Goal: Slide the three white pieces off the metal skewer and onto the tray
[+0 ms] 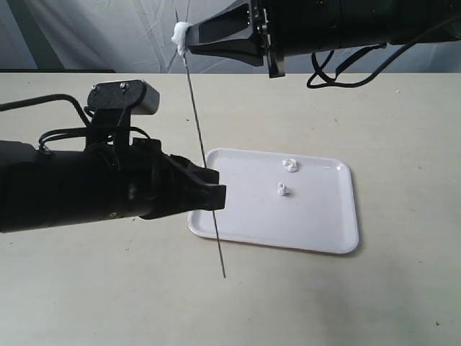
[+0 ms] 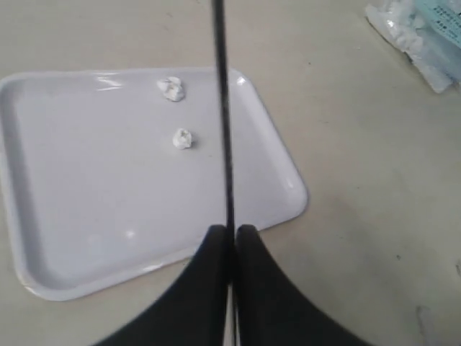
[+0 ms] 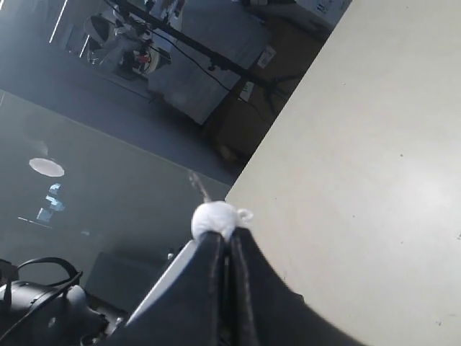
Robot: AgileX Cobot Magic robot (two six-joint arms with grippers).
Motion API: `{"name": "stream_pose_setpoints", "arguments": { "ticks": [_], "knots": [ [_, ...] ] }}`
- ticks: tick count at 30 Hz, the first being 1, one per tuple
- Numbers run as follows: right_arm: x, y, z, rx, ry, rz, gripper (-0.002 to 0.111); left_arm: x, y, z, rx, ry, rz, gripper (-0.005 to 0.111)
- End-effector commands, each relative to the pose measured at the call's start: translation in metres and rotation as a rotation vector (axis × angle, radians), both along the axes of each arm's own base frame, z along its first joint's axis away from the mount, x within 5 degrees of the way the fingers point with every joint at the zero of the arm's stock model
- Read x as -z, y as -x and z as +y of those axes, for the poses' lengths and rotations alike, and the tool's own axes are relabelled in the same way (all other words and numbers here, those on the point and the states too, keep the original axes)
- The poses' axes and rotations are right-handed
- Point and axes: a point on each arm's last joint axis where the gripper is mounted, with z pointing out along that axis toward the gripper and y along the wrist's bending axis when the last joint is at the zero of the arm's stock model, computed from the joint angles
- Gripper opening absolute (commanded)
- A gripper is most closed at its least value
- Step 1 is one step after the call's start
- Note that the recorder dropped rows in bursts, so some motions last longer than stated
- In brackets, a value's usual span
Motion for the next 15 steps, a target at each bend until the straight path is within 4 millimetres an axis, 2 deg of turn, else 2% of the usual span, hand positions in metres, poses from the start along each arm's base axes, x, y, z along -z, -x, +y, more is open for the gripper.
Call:
{"name": "stream_pose_setpoints", "arguments": {
  "ticks": [1, 6, 15],
  "knots": [
    [-0.015, -0.005, 0.000, 0.071, -0.108, -0.004, -0.001, 0.017, 0.007, -0.014, 0.118, 0.031, 0.107, 0.000],
    [-0.013, -0.009, -0.001, 0.114, -0.087, -0.023, -0.001, 0.030, 0.008, -0.020, 0.148, 0.037, 0.185, 0.000],
    [-0.008, -0.019, -0.003, 0.223, -0.026, -0.055, -0.001, 0.030, 0.016, -0.026, 0.234, 0.083, 0.249, 0.000]
  ]
}}
